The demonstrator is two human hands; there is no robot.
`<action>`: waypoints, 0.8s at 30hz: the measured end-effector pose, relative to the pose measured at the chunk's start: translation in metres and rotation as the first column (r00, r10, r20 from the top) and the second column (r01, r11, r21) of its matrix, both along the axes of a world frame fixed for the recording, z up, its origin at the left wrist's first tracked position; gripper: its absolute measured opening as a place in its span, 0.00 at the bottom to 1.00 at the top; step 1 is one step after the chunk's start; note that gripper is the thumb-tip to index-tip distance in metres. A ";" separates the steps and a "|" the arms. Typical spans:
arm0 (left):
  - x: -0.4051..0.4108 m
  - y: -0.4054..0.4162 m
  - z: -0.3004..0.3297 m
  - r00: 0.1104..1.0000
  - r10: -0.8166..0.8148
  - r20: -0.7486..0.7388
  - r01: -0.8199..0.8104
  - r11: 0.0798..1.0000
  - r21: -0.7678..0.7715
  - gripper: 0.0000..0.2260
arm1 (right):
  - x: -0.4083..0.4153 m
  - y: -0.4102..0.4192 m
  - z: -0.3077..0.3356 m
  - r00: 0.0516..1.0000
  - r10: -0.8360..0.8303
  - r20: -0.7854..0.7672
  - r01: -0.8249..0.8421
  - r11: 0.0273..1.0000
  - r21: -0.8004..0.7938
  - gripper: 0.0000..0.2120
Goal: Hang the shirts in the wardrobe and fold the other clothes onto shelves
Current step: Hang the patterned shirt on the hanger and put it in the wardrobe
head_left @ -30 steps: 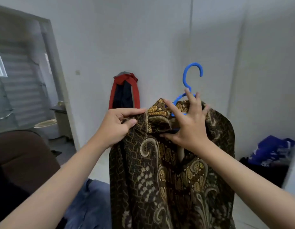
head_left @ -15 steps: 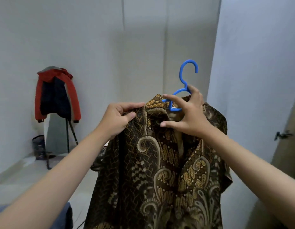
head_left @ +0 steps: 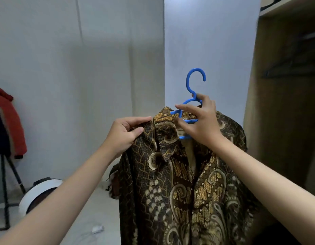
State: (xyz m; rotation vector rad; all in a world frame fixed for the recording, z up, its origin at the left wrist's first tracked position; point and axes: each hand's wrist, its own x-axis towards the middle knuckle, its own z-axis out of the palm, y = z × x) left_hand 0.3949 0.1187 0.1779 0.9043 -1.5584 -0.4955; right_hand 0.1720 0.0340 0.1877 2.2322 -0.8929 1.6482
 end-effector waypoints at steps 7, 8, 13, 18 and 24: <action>-0.054 -0.048 0.005 1.000 0.019 0.025 -0.018 1.000 -0.013 0.15 | -0.056 -0.038 0.025 0.997 -0.083 0.010 0.083 0.997 0.005 0.14; -0.058 -0.054 0.005 0.998 0.041 0.039 -0.041 0.999 -0.006 0.15 | -0.063 -0.042 0.029 0.996 -0.090 0.007 0.090 0.996 0.016 0.14; -0.082 -0.083 0.010 0.986 0.143 0.086 -0.143 0.990 -0.013 0.17 | -0.096 -0.063 0.051 0.992 -0.111 -0.056 0.115 0.991 0.073 0.15; -0.108 -0.118 0.030 0.989 0.124 0.083 -0.121 0.992 -0.040 0.13 | -0.121 -0.079 0.069 0.990 -0.138 -0.013 0.138 0.983 0.119 0.15; -0.133 -0.167 0.051 0.992 0.029 0.125 -0.027 0.999 -0.018 0.10 | -0.152 -0.106 0.078 0.969 -0.249 0.012 0.245 0.961 0.128 0.15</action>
